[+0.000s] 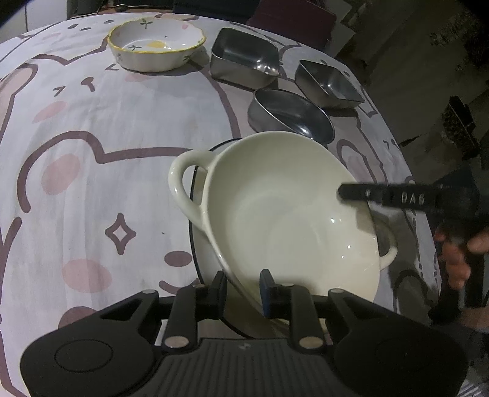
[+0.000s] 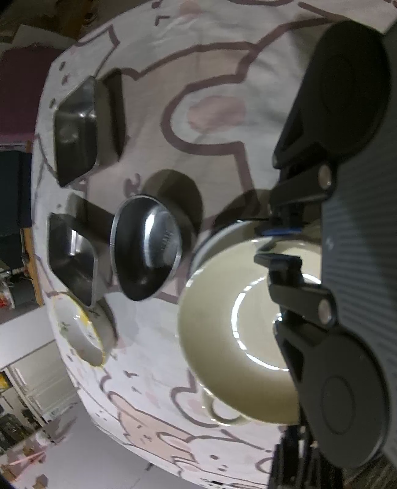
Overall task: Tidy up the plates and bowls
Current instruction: 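Lower the cream bowl onto the white plate with both grippers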
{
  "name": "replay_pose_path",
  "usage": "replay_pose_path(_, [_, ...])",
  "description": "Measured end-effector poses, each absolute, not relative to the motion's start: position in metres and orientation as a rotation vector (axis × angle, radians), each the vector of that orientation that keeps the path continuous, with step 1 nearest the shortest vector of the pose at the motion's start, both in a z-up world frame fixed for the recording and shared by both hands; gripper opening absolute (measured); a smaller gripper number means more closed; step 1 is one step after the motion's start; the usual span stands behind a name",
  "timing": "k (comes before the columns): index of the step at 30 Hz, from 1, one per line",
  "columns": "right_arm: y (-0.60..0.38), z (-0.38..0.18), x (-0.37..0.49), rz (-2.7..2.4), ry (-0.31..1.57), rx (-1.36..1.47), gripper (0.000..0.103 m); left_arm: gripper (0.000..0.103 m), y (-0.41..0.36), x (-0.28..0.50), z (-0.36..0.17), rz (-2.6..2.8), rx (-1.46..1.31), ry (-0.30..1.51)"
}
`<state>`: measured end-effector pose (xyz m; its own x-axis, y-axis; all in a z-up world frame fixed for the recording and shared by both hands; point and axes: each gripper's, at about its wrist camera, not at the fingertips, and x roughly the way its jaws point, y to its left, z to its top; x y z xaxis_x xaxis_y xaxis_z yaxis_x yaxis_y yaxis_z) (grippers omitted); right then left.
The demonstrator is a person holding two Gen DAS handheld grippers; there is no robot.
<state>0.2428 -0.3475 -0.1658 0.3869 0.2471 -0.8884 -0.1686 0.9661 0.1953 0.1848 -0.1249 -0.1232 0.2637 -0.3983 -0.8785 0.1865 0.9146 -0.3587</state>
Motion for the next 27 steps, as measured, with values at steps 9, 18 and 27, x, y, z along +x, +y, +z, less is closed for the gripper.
replay_pose_path(9, [-0.342, -0.159, 0.246, 0.254, 1.132, 0.067, 0.018, 0.024, -0.123, 0.186, -0.124, -0.400, -0.206, 1.247])
replay_pose_path(18, [-0.341, -0.161, 0.246, 0.240, 1.137, 0.053, 0.012, 0.023, -0.121, 0.187, -0.120, -0.397, -0.210, 1.258])
replay_pose_path(27, [-0.339, -0.160, 0.247, 0.236, 1.137, 0.040, 0.012, 0.022, -0.114, 0.185, -0.118, -0.408, -0.232, 1.256])
